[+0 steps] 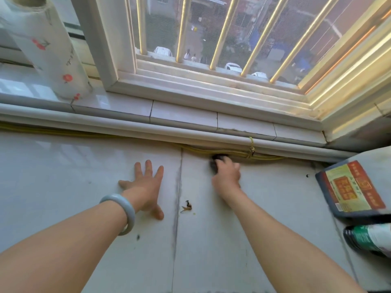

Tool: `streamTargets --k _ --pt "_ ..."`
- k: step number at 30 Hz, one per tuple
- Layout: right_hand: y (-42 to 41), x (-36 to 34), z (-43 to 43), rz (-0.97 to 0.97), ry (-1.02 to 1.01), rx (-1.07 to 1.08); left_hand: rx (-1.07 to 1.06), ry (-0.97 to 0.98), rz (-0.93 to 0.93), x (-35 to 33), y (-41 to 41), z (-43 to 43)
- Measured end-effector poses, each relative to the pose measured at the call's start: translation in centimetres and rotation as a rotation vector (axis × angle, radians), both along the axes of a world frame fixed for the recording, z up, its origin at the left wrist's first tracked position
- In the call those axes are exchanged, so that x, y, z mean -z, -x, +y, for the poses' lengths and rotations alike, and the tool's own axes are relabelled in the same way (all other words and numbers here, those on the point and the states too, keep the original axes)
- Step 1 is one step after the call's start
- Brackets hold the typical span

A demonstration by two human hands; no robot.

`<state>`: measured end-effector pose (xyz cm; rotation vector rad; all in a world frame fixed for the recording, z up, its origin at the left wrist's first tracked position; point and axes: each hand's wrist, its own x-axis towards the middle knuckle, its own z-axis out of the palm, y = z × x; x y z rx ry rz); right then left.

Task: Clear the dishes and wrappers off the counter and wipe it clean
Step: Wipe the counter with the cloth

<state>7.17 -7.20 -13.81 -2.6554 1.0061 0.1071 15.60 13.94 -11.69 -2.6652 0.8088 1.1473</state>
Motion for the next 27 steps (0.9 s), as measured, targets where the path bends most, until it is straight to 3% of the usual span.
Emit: streamTargets --k 4,9,16,22,27 --pt "-2.5 -0.3 5.9 0.035 -0.061 -0.283 -0.007 0.008 -0.012 -0.2 0.1 0.2" --pt "-2.4 -0.1 4.6 0.082 -0.089 -0.516 0.001 0.04 -0.037 -0.1 0.2 0.6" --pt "4.3 1.7 7.0 -0.168 -0.175 -0.659 0.037 0.17 -0.142 0.8 1.6 3.2" --pt "7.8 2.5 11.4 -0.322 -0.285 -0.562 0.065 0.275 -0.157 0.2 2.9 6.0" --pt "11.7 1.2 4.4 -0.441 -0.183 -0.184 0.029 0.35 -0.062 -0.9 3.6 6.6"
